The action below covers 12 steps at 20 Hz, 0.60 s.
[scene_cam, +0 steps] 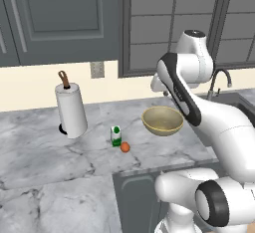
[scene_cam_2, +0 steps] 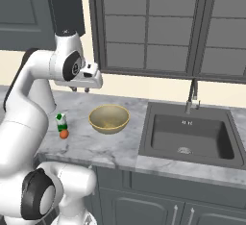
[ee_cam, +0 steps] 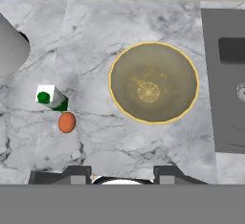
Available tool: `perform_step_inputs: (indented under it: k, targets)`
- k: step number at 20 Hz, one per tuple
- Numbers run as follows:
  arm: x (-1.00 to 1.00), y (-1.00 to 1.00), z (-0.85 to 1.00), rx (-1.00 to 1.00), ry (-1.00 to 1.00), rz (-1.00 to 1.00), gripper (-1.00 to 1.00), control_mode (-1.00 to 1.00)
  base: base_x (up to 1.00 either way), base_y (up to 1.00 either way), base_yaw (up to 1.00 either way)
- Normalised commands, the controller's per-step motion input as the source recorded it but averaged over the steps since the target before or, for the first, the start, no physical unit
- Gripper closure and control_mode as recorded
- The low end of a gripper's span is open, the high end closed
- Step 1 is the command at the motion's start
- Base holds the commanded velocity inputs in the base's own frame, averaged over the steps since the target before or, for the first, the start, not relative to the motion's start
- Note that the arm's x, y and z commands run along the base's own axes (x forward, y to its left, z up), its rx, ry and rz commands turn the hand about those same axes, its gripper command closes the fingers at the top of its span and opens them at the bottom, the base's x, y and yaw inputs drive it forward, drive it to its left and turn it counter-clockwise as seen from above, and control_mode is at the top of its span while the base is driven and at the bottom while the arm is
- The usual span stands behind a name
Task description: Gather the eggs and milk located in the vicinity of the sink area and place them right next to the bowl.
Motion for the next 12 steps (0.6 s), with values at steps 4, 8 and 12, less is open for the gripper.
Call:
perform_step_inputs:
  k: [4, 8, 12]
  targets:
    - [0.00, 0.12, -0.04, 0.00, 0.00, -0.03, -1.00, -1.00, 0.00, 0.00, 0.00]
    - [-0.09, 0.18, -0.12, 0.00, 0.00, -0.05, -1.00, -1.00, 0.00, 0.00, 0.00]
    - [-0.06, 0.20, -0.14, 0.00, 0.00, -0.02, -1.00, -1.00, 0.00, 0.00, 0.00]
